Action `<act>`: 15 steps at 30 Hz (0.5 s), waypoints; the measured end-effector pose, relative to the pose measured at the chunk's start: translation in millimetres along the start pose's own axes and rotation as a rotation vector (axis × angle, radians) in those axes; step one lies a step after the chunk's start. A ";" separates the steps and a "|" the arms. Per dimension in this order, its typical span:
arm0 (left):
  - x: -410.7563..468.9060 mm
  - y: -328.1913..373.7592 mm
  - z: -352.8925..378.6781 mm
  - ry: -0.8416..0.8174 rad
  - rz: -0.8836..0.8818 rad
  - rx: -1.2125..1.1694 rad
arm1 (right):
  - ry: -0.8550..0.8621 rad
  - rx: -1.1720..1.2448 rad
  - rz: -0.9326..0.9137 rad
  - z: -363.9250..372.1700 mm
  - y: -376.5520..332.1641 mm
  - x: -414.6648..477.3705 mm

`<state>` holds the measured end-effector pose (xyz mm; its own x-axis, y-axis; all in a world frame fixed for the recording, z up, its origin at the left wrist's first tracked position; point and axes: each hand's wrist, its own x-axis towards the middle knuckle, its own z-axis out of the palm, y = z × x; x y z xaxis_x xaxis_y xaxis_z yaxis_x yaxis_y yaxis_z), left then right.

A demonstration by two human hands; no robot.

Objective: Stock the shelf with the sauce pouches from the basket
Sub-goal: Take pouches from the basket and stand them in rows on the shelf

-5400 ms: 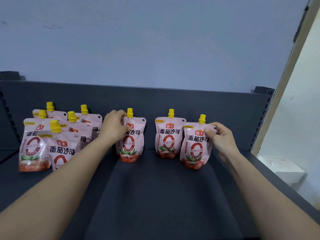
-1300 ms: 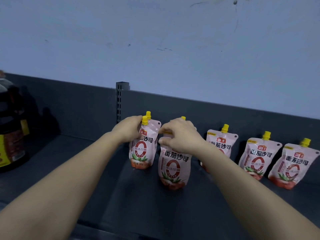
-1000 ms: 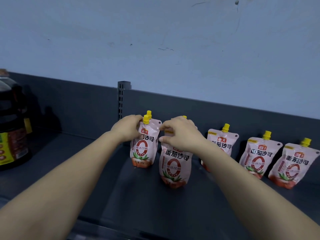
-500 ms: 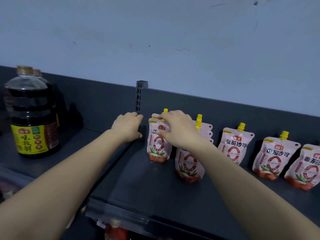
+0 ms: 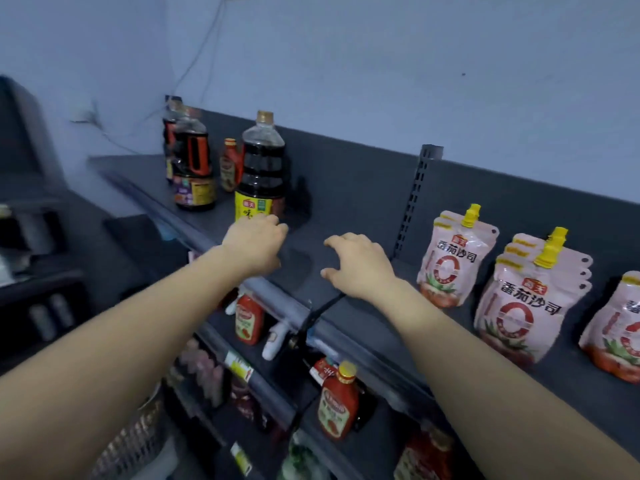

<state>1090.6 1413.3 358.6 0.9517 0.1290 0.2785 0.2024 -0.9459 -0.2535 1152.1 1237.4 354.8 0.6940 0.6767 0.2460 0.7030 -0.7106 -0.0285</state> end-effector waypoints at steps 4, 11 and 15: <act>-70.1 -41.1 6.8 -0.079 -0.164 0.031 | -0.052 0.023 -0.154 21.6 -54.1 1.0; -192.6 -92.3 26.7 -0.265 -0.407 0.085 | -0.148 0.108 -0.372 61.1 -150.4 -12.0; -253.8 -125.3 48.4 -0.341 -0.548 0.078 | -0.190 0.161 -0.449 87.1 -203.9 -18.2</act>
<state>834.9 1513.5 274.9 0.7231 0.6860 0.0804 0.6833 -0.6936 -0.2280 1009.7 1386.7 271.7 0.3236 0.9420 0.0888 0.9429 -0.3132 -0.1132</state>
